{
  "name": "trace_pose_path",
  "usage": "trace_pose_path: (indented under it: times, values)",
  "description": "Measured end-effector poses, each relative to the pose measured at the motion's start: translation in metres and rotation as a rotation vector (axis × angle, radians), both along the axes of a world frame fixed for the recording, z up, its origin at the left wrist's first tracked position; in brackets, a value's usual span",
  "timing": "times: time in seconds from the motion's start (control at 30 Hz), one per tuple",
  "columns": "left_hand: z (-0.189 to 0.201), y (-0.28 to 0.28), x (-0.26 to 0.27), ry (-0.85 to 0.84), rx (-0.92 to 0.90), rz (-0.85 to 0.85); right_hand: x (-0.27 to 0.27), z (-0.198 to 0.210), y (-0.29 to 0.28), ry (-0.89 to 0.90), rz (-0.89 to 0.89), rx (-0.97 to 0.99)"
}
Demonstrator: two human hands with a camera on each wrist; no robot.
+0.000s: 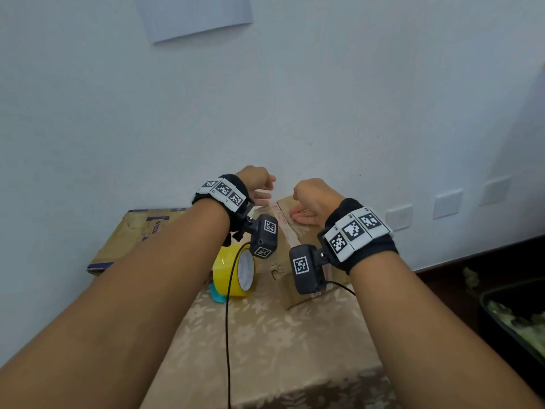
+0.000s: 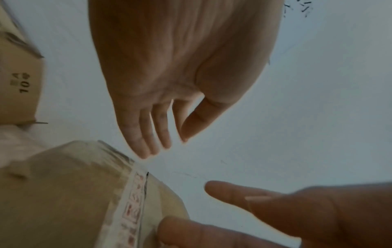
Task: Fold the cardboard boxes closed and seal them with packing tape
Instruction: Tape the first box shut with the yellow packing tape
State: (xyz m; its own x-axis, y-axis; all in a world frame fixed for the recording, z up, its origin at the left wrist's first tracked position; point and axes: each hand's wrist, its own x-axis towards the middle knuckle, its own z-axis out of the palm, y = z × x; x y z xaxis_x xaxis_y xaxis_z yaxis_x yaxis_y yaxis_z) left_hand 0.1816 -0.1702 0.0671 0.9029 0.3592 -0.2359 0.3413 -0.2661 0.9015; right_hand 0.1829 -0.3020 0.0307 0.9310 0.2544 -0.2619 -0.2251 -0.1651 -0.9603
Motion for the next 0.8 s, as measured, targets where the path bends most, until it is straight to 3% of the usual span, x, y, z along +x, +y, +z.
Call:
trace_pose_path:
  times: [0.07,0.23,0.5,0.8]
  values:
    - [0.000,0.002,0.001,-0.037,-0.013,0.029,0.001,0.000,0.001,-0.003,-0.008,-0.005]
    - [-0.010,-0.002,-0.006,0.126,-0.074,-0.045,0.000,0.002,0.003,0.008,-0.019,-0.036]
    - [-0.001,0.013,-0.003,-0.021,-0.041,-0.012,-0.006,0.005,-0.001,0.019,0.007,-0.005]
    - [0.020,0.050,-0.050,-0.054,-0.013,-0.026,-0.033,0.021,0.002,-0.038,0.127,0.184]
